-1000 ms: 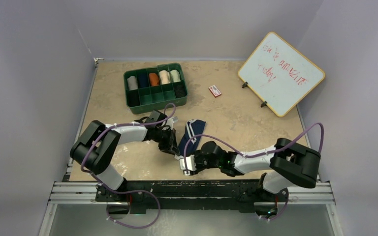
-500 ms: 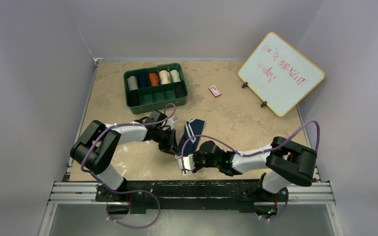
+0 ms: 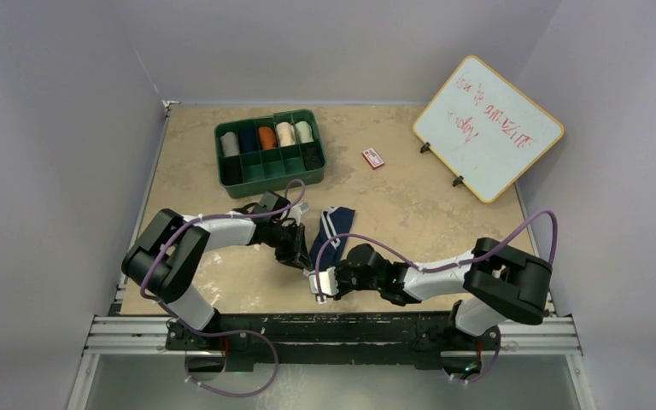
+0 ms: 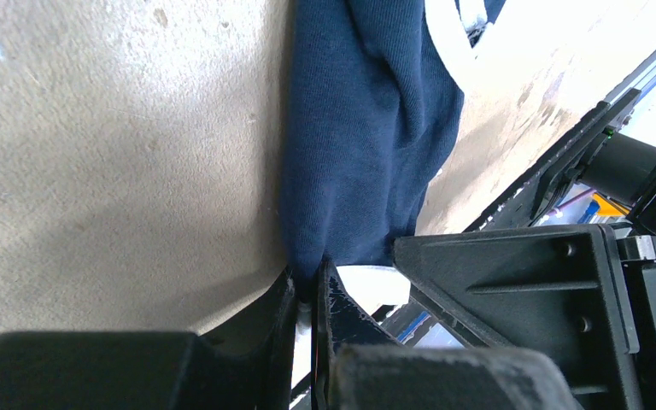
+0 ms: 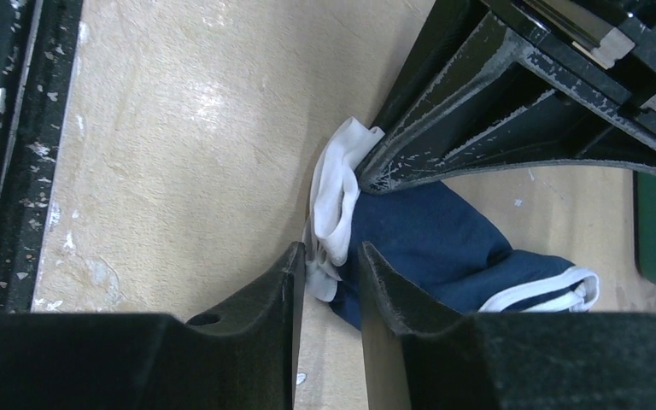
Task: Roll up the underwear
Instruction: Roll the underwear to the center of the board.
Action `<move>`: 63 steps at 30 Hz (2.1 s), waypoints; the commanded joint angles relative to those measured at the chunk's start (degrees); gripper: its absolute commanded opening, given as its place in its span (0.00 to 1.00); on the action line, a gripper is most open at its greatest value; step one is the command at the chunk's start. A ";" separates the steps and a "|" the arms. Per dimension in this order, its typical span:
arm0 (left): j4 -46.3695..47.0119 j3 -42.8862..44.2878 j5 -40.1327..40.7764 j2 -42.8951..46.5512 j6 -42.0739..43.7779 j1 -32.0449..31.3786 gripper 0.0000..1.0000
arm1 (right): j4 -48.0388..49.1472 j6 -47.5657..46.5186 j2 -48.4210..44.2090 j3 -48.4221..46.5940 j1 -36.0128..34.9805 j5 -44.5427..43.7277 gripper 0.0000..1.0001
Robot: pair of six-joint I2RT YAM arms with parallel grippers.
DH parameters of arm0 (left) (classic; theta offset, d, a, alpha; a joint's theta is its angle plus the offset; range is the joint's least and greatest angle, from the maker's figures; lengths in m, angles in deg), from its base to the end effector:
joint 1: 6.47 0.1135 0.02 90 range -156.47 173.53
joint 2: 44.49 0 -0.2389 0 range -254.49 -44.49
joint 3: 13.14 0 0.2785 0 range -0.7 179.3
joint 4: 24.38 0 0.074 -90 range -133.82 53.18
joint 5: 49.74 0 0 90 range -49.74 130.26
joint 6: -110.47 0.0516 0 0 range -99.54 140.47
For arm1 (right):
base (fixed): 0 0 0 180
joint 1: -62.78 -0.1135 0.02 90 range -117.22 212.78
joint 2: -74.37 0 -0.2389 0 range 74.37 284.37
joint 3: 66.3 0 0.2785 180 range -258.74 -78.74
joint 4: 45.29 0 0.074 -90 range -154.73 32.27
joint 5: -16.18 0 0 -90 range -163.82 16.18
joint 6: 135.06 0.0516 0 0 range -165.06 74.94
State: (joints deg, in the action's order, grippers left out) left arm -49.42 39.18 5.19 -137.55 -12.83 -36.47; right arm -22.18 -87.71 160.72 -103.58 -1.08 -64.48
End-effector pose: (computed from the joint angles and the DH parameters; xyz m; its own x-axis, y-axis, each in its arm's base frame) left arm 0.2376 -0.1714 0.0643 -0.9969 0.0567 -0.0552 0.0790 0.7443 -0.6632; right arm 0.1245 0.2726 0.0868 0.5019 -0.4948 -0.7094 -0.8295 -0.0428 -0.5569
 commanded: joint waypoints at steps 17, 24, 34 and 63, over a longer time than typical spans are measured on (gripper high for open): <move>0.16 0.64 0.48 -0.56 0.92 0.51 0.00 | 3.58 -0.09 0.60 0.96 -1.81 -0.31 0.16; 0.53 0.17 0.79 1.45 -0.31 0.56 0.00 | 5.55 3.99 2.51 1.37 -1.80 -3.82 0.00; -0.24 -0.71 2.37 3.55 -1.88 0.91 0.19 | 5.07 10.89 3.41 0.63 -1.48 1.72 0.00; 9.24 -8.18 -2.20 4.60 -8.89 1.08 0.00 | 4.90 13.83 4.09 0.02 3.22 5.43 0.31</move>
State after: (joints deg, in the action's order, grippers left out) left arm -40.44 29.45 1.72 -132.98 -21.95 -35.73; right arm -13.52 -70.73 165.55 -102.82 2.07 -56.76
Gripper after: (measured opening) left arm 0.028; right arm 0.245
